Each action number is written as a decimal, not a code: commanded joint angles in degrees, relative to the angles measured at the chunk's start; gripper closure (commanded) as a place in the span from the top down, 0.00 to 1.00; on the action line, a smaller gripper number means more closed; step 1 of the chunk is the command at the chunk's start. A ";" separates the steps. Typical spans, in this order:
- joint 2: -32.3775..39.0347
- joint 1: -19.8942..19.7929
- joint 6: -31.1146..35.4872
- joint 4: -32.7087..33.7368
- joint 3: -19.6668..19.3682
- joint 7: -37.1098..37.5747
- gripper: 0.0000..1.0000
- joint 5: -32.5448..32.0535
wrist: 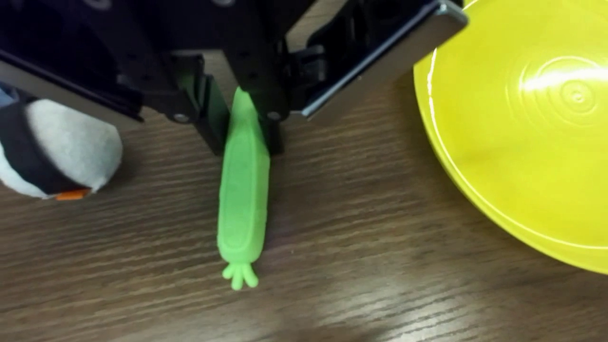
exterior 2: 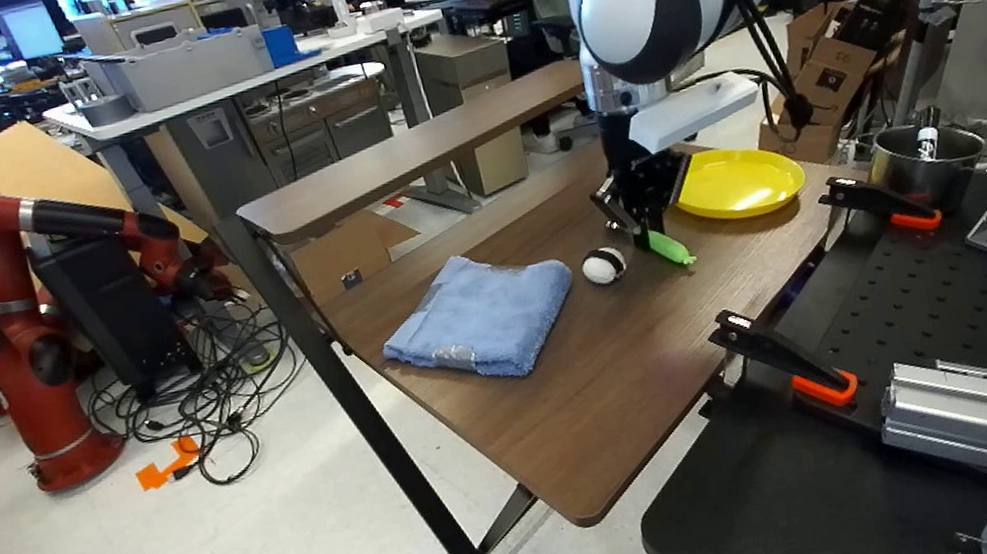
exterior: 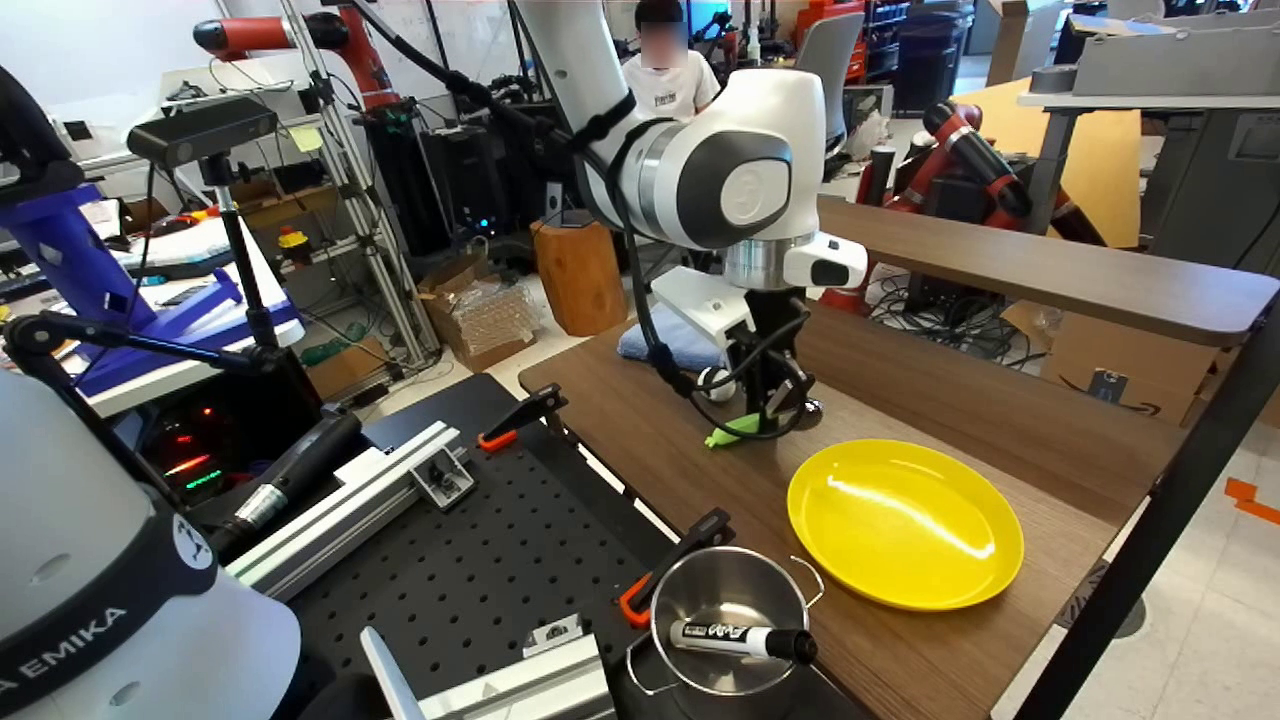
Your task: Move the green spoon forward
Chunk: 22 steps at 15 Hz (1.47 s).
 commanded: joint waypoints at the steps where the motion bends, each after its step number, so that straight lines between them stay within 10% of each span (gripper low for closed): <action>1: -2.56 -2.17 0.65 -0.61 1.96 -2.44 0.06 3.97; 12: -6.48 -11.65 -10.30 9.26 6.99 -3.35 0.06 26.30; 22: -0.44 -8.90 -8.32 15.74 3.00 12.34 0.06 31.66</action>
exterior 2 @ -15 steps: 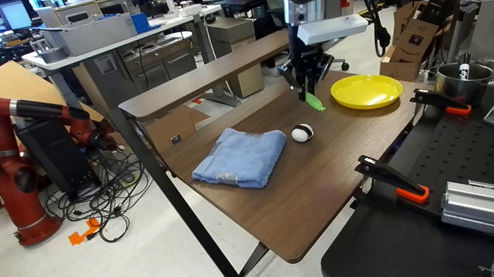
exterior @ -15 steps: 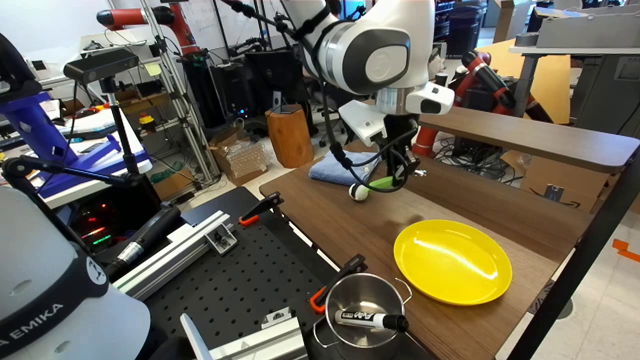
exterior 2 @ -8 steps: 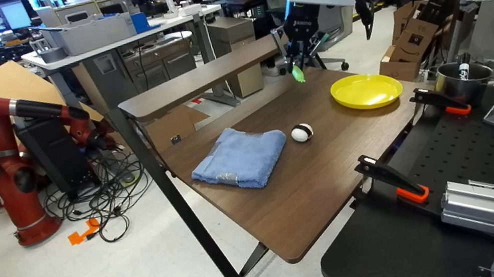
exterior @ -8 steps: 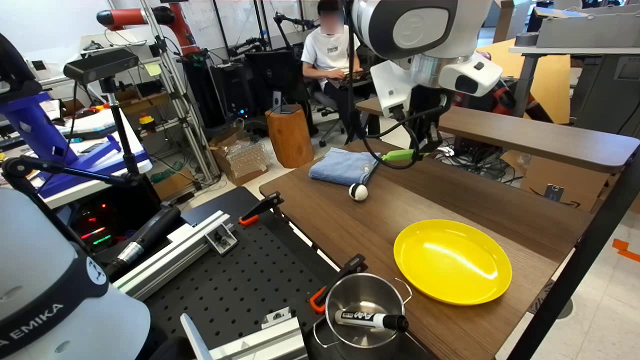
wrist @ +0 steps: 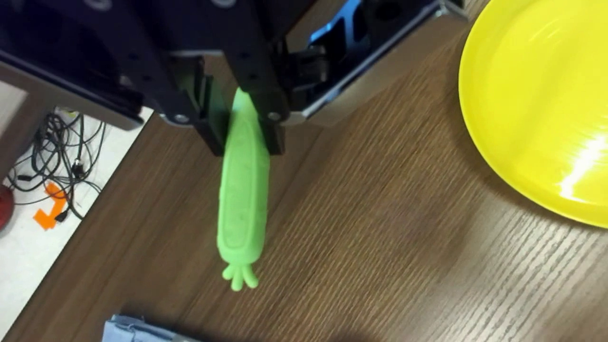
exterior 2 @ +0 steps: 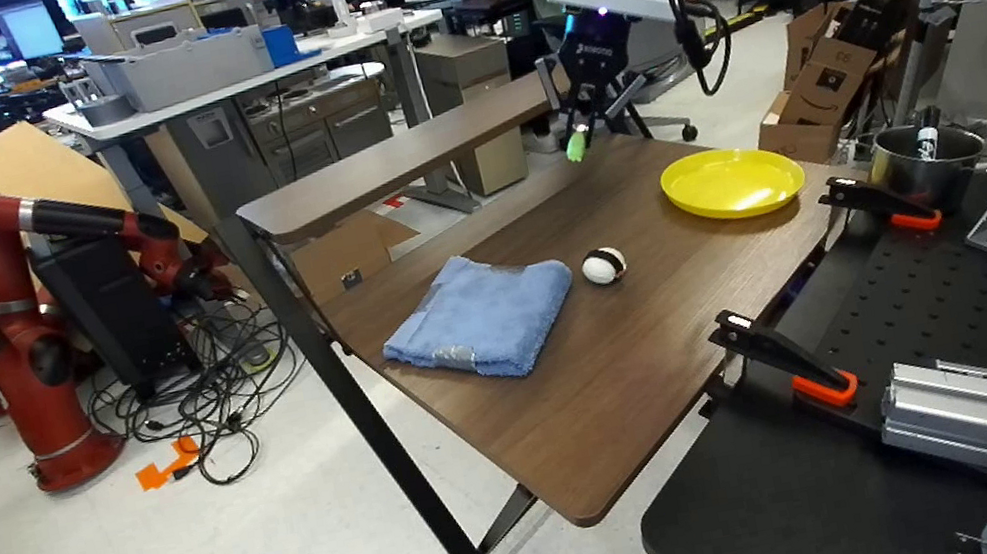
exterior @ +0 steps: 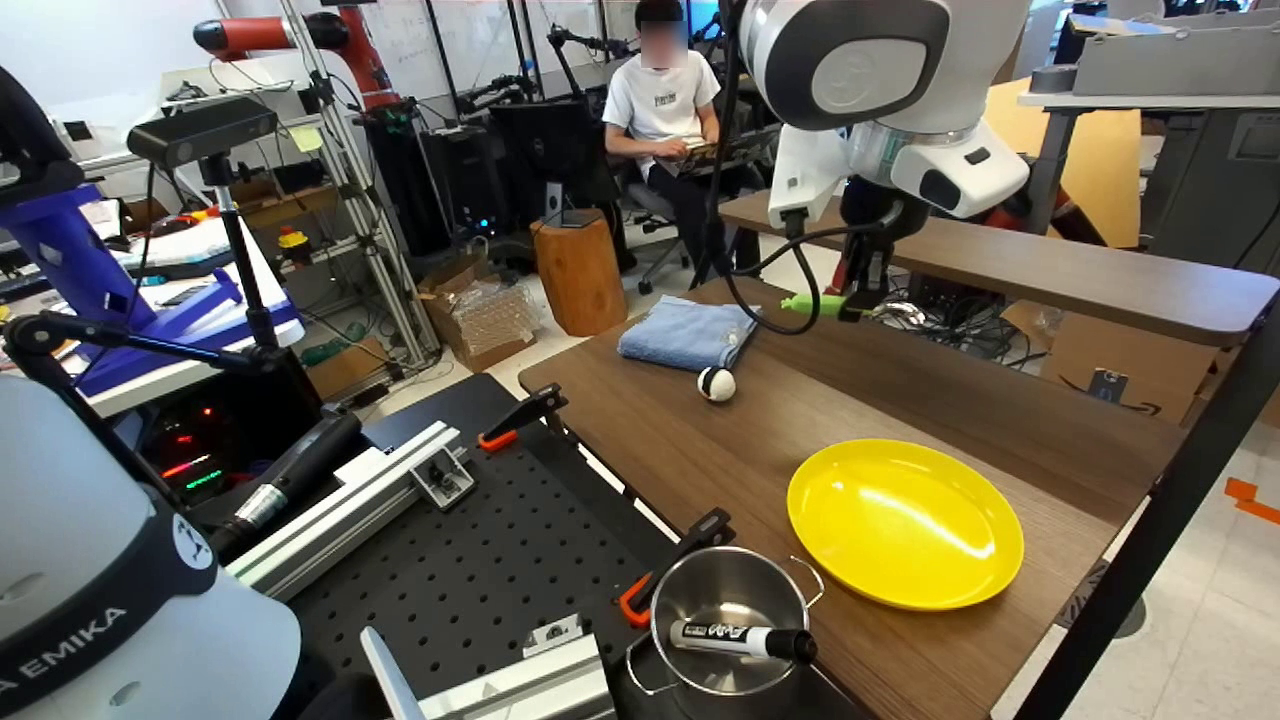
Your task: Move the green spoon forward
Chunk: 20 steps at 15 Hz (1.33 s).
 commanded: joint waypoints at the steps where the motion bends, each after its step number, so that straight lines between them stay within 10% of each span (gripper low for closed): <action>1: 3.35 2.26 1.67 3.24 -2.22 7.06 0.06 1.00; 20: 19.42 4.70 -4.08 23.53 -9.11 32.19 0.06 -6.41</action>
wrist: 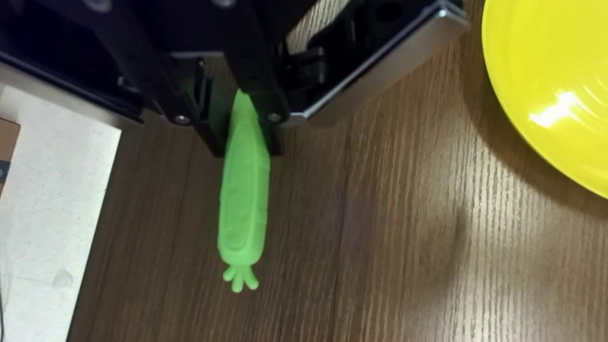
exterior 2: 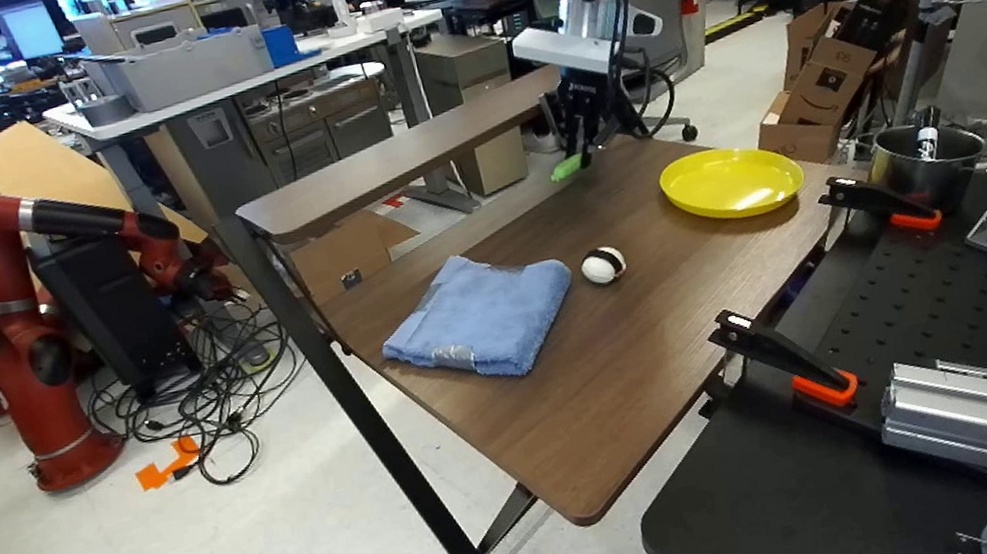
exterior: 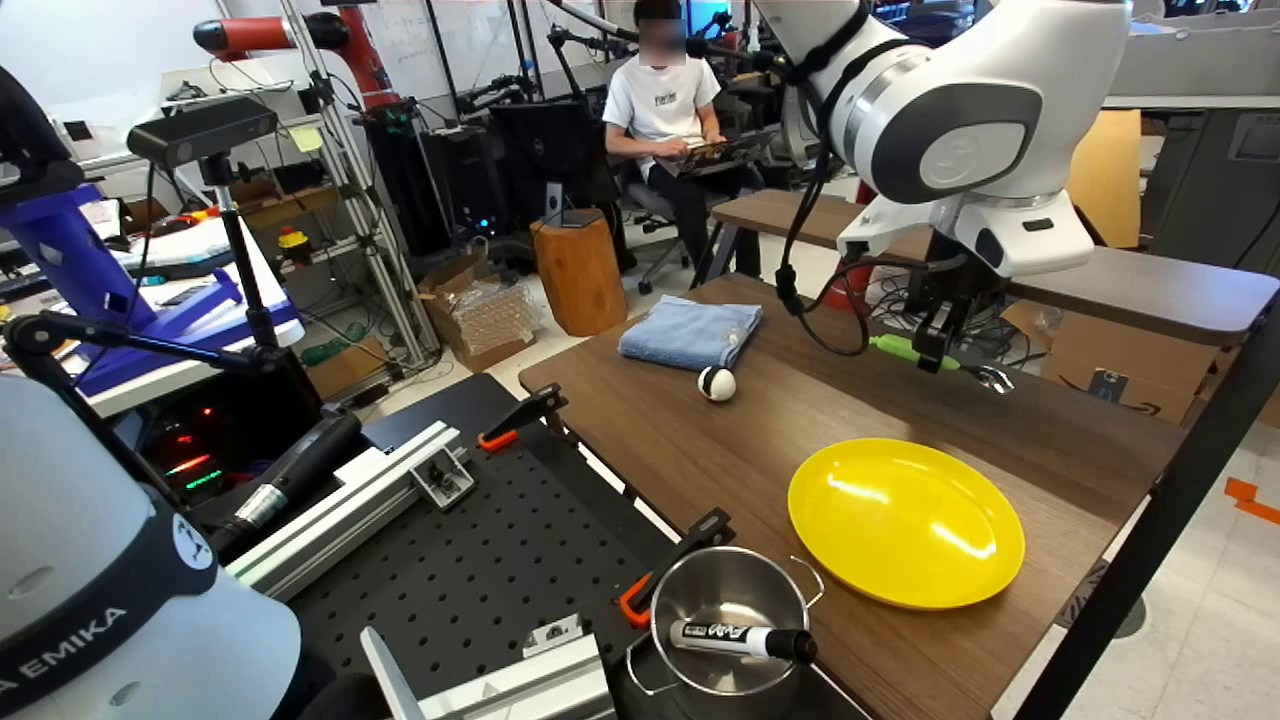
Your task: Move the green spoon forward
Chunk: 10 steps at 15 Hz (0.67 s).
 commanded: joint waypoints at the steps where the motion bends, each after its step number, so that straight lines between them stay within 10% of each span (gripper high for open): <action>1: 1.60 1.58 -0.82 2.18 -1.12 3.58 0.06 -2.75; 10: 3.33 5.49 0.44 1.59 -1.74 7.61 0.06 -7.54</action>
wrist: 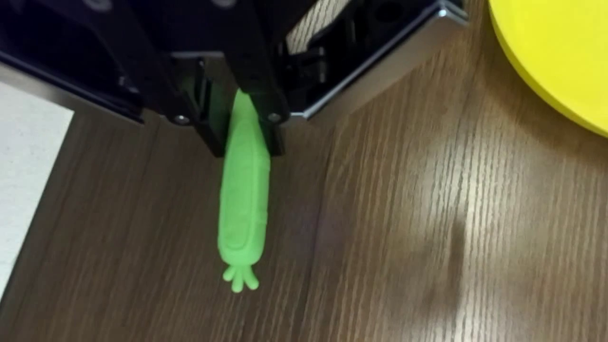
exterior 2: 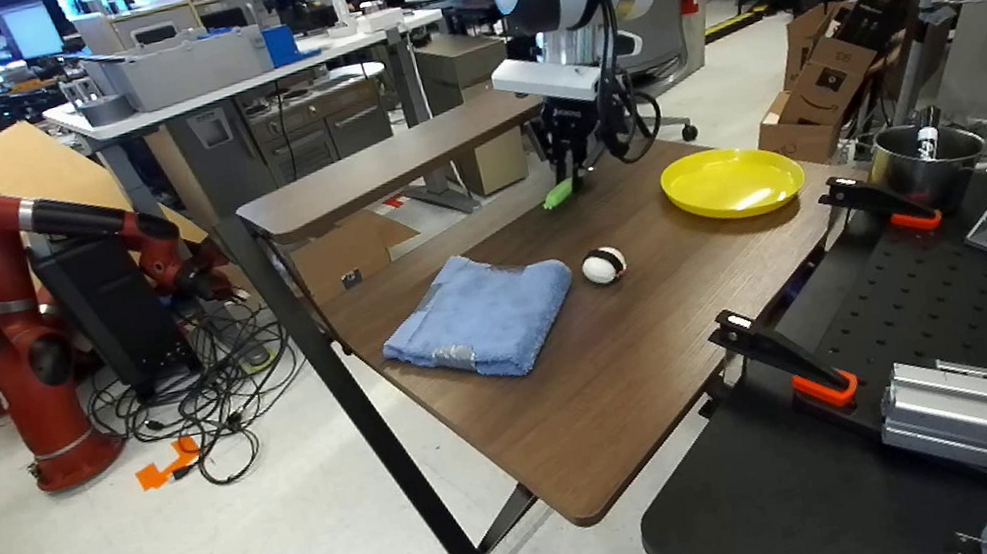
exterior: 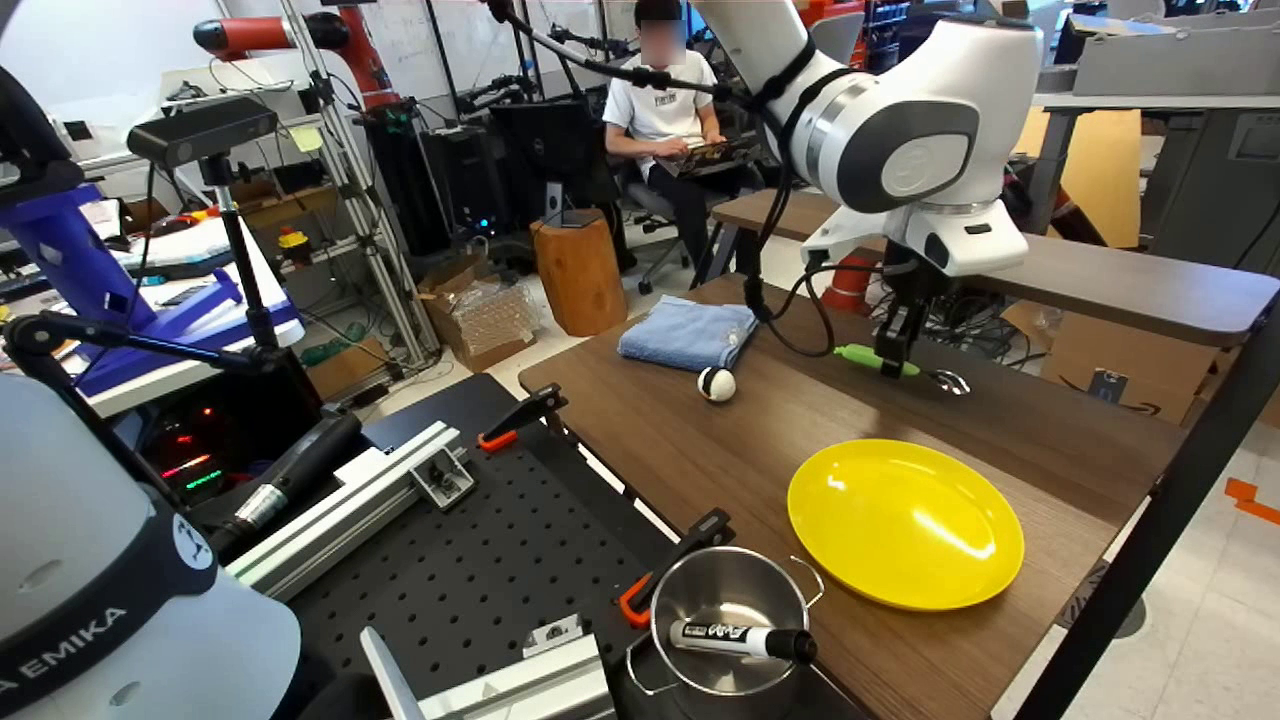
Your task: Move the green spoon forward
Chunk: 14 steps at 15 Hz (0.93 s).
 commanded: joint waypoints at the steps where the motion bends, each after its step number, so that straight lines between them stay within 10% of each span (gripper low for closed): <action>1: 2.48 1.94 0.06 2.37 -1.66 3.08 0.06 -2.29; 5: 3.79 2.82 -0.30 3.35 -2.15 4.32 0.06 -3.75; 6: 3.70 2.92 -0.42 3.27 -2.17 4.49 0.48 -4.13; 14: 2.48 3.34 0.03 1.32 -1.69 2.75 0.99 -5.46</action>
